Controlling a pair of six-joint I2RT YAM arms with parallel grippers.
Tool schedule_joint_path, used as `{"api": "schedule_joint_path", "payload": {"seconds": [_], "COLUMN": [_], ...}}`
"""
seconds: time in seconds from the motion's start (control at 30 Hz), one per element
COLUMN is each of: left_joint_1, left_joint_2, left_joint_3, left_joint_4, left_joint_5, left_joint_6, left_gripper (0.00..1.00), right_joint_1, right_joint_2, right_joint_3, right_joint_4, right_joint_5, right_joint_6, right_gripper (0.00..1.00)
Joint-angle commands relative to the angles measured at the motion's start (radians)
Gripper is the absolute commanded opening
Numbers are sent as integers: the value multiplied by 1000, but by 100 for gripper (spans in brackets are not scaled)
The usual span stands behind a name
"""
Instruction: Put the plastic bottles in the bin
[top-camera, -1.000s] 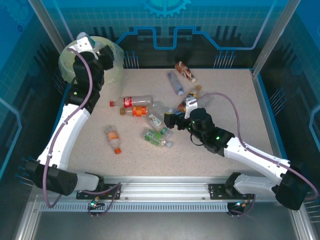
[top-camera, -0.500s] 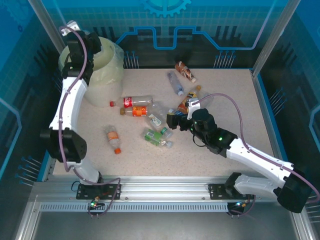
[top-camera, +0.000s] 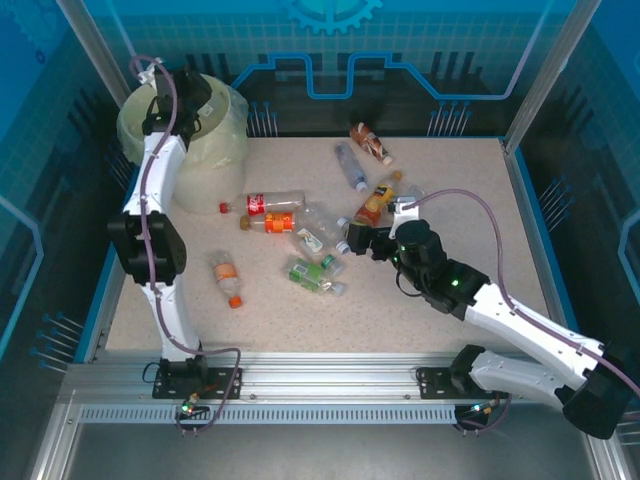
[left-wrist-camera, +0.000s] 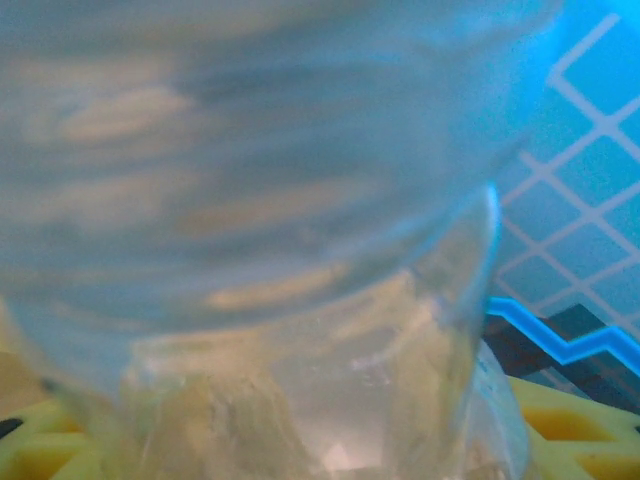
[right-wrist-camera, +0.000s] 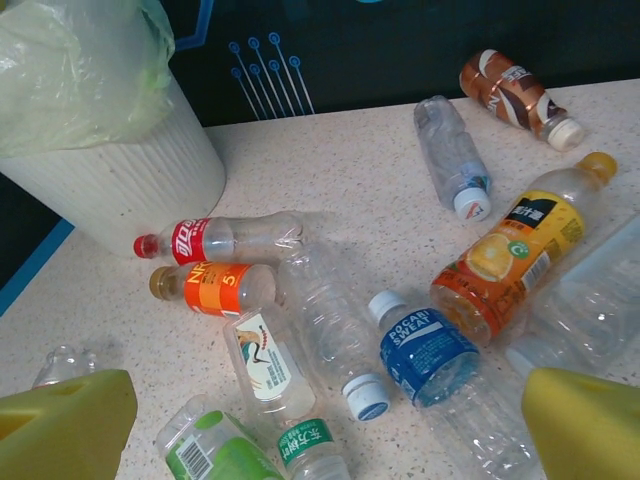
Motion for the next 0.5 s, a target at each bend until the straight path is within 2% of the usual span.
{"api": "schedule_joint_path", "payload": {"seconds": [0.0, 0.13, 0.47], "left_joint_1": [16, 23, 24], "left_joint_2": [38, 93, 124], "left_joint_3": [55, 100, 149], "left_joint_4": [35, 32, 19], "left_joint_5": [10, 9, 23], "left_joint_6": [-75, -92, -83], "left_gripper": [65, 67, 84], "right_joint_1": [-16, -18, -25], "right_joint_2": [-36, -62, -77], "right_joint_3": [-22, -34, -49], "right_joint_4": [-47, -62, -73], "right_joint_5": [41, 46, 63], "right_joint_6": [29, 35, 41], "right_gripper": [100, 100, 100]}}
